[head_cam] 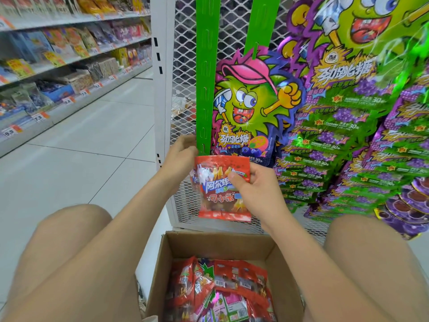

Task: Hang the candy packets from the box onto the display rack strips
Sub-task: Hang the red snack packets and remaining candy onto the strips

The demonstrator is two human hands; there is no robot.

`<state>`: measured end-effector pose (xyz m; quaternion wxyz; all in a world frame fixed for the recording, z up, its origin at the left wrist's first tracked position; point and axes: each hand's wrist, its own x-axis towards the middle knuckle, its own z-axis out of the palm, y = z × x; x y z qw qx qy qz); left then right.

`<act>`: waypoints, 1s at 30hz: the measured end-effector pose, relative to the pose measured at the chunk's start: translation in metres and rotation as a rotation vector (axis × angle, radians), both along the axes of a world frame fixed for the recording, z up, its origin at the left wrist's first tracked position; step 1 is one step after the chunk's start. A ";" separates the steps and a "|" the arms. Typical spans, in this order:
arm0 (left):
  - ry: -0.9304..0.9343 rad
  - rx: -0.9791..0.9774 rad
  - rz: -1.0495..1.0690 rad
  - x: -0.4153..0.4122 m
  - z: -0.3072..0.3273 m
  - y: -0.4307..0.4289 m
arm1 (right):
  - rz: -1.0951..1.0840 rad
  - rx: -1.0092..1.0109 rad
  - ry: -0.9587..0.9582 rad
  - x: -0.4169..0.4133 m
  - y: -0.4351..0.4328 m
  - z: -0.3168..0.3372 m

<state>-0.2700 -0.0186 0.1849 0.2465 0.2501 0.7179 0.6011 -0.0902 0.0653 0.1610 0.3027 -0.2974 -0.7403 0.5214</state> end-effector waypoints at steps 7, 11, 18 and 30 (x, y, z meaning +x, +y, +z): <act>0.016 -0.088 0.033 0.005 0.006 -0.018 | 0.007 0.013 -0.019 -0.028 -0.002 -0.007; 0.001 -0.085 -0.026 0.014 0.008 -0.037 | 0.014 -0.063 -0.021 -0.044 -0.009 -0.008; -0.033 -0.123 -0.096 0.008 0.006 -0.056 | -0.098 -0.138 0.027 -0.053 -0.023 -0.006; -0.064 -0.120 -0.030 0.006 0.008 -0.057 | -0.073 0.117 -0.126 -0.046 -0.037 -0.013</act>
